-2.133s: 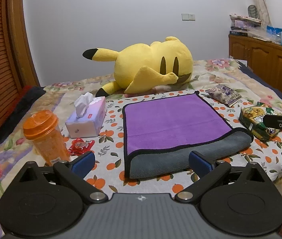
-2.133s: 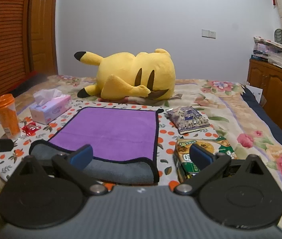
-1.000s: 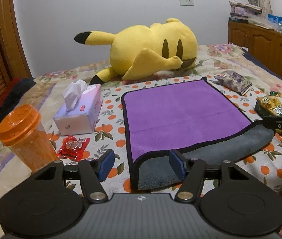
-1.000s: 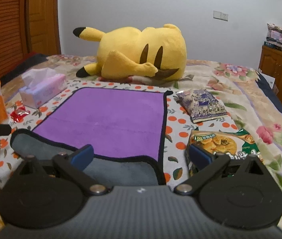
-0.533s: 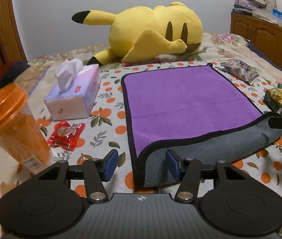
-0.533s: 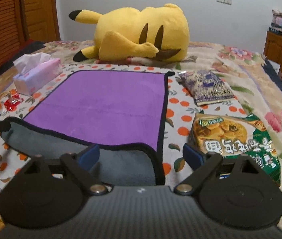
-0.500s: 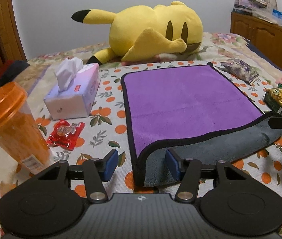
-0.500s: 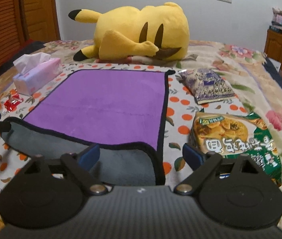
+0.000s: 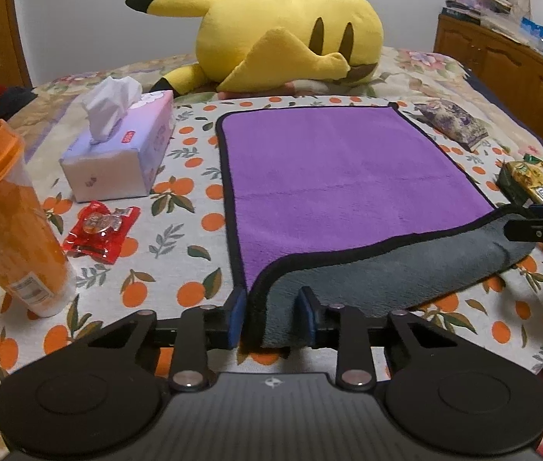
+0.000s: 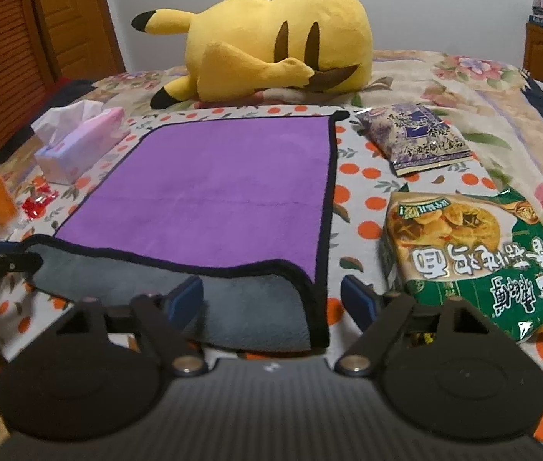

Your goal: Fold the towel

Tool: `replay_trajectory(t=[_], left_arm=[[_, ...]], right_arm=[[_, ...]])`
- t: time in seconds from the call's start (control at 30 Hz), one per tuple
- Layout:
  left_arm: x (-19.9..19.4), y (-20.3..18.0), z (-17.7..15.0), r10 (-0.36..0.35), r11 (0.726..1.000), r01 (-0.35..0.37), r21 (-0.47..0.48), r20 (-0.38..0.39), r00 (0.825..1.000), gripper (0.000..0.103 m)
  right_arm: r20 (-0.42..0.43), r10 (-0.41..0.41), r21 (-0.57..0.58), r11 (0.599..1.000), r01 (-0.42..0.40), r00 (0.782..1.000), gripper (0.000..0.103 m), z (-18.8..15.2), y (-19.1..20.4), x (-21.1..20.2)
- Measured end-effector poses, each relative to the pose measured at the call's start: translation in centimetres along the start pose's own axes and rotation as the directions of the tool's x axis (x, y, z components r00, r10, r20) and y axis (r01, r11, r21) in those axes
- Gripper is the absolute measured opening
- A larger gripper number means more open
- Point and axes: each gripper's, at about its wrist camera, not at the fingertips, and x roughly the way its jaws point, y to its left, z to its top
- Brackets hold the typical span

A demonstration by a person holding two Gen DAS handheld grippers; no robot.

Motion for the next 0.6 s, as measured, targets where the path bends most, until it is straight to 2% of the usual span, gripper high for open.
replay_trajectory(t=[0.27,0.37,0.43,0.57,0.6], left_arm=[[0.18,0.29,0.01,-0.001,1.000,0.001,-0.021,-0.009,1.000,0.026],[0.12,0.18,-0.05,-0.003,1.000,0.003,-0.012,-0.006,1.000,0.025],[0.11,0.05,-0.07,-0.002,1.000,0.002,-0.007,-0.006,1.000,0.024],[0.08,0.03,-0.06,-0.006,1.000,0.005,-0.006,-0.006,1.000,0.019],[0.07,0.05,-0.05,-0.007,1.000,0.007,-0.007,-0.005,1.000,0.016]], right_arm=[[-0.025,0.032,0.012,0.999,-0.032,0.999,0.053,0.25,-0.38,0.08],[-0.035,0.035,0.010,0.999,-0.034,0.999,0.039,0.14,-0.58,0.20],[-0.035,0.034,0.006,0.999,-0.034,0.999,0.025,0.19,-0.66,0.15],[-0.032,0.023,-0.007,1.000,-0.023,0.999,0.016,0.27,-0.88,0.03],[-0.033,0.021,-0.010,1.000,-0.022,0.999,0.004,0.26,-0.95,0.05]])
